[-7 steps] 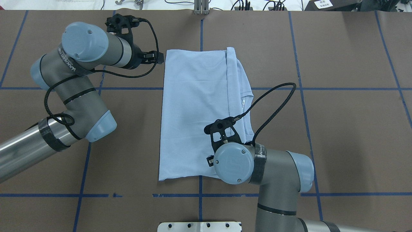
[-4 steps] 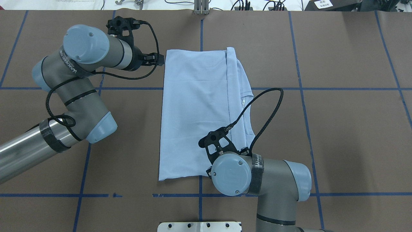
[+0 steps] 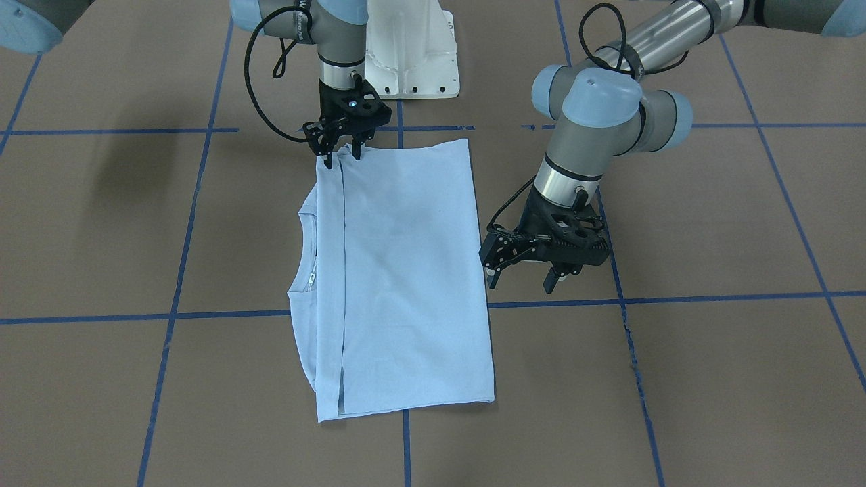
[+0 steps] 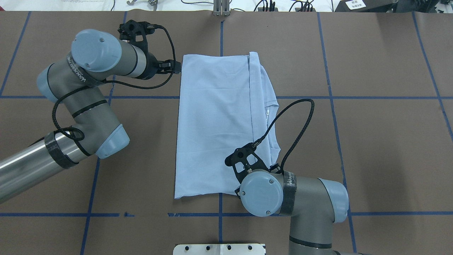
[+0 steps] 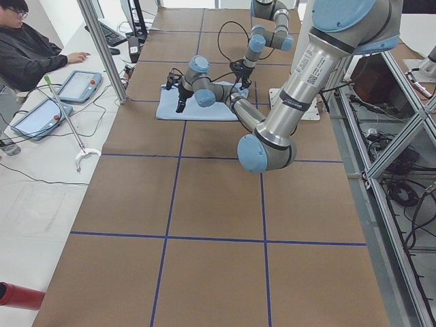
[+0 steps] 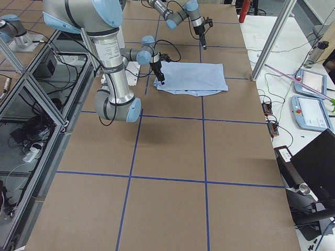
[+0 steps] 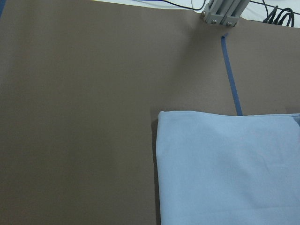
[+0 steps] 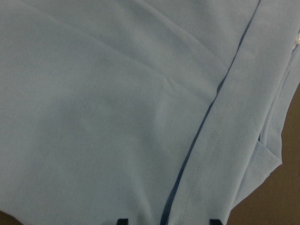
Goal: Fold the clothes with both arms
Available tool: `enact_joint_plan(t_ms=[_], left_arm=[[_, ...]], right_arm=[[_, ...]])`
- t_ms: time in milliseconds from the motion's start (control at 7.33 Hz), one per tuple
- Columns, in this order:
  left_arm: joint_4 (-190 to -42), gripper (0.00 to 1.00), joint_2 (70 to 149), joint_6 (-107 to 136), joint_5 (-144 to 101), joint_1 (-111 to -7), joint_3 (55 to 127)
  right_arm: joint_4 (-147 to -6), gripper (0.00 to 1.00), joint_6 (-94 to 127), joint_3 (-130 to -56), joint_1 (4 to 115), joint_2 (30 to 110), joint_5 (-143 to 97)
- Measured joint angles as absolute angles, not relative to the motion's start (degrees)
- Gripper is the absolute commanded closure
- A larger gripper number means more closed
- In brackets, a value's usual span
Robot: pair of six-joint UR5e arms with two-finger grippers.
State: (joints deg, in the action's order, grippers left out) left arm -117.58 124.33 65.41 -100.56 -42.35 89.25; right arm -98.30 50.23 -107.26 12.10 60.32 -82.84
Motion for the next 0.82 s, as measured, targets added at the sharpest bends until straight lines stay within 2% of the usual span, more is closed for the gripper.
enact_joint_plan(t_ms=[136,409,819], left_arm=[[-117.59,0.00,124.31,65.44,-100.55,-42.26,89.23],[-117.60,0.00,124.13,65.50,-100.55,-42.06,89.17],[-117.60,0.00,124.10,65.43,-100.55,-41.93,89.21]], right_arm=[[-98.28,0.65,50.25,-107.36,12.07,60.60,-82.85],[-98.26,0.84,50.29,-107.52,12.05,60.78,-82.87],[-98.26,0.86,50.30,-108.34,11.98,61.14,-82.71]])
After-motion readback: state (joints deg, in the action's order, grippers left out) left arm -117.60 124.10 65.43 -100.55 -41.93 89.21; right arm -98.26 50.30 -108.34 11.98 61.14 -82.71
